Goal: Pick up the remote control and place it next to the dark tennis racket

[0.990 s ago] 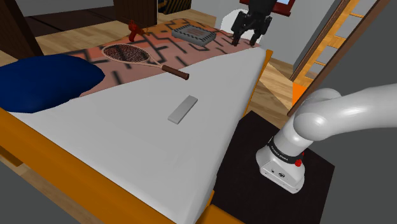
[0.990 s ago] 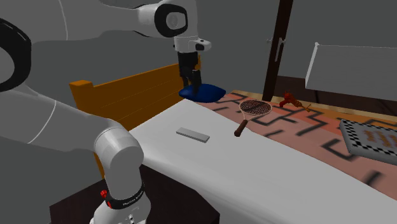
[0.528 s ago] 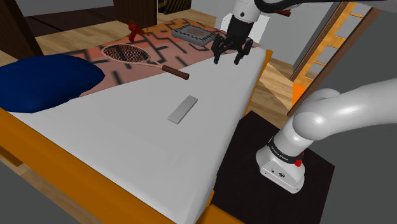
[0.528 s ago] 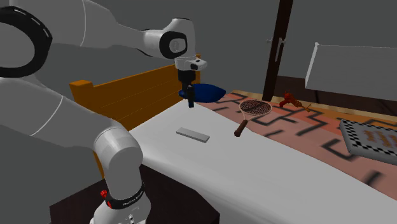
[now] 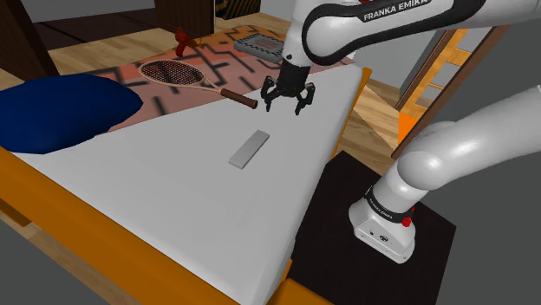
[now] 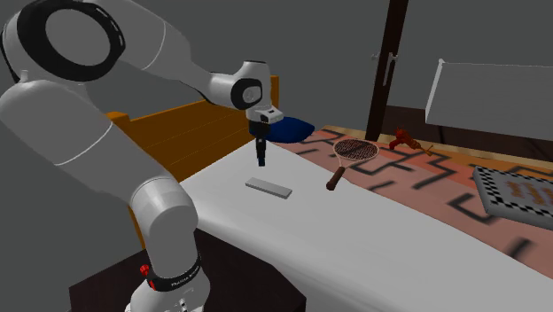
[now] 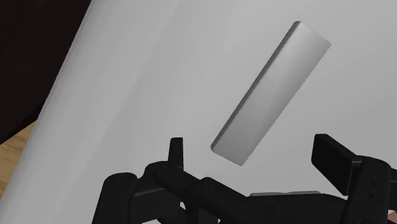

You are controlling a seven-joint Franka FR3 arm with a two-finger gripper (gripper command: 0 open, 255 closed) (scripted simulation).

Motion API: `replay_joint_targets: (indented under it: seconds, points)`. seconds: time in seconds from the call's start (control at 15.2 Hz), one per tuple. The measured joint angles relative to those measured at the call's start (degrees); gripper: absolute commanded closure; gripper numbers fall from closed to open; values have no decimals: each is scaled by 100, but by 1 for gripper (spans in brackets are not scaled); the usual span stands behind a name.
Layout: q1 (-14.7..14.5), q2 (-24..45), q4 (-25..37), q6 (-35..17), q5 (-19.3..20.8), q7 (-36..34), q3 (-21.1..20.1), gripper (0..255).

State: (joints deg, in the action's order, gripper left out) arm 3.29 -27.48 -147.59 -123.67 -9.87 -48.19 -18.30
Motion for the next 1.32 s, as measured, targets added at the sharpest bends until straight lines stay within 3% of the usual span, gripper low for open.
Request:
replay_joint_targets:
  seconds: [0.4, 0.79, 1.32]
  points:
    - [281, 1307, 117, -1105, 151, -1437, -621, 0]
    - [517, 2855, 626, -1958, 970, -3106, -938, 0]
    - [458, 3533, 592, -2583, 1543, -3651, -835, 0]
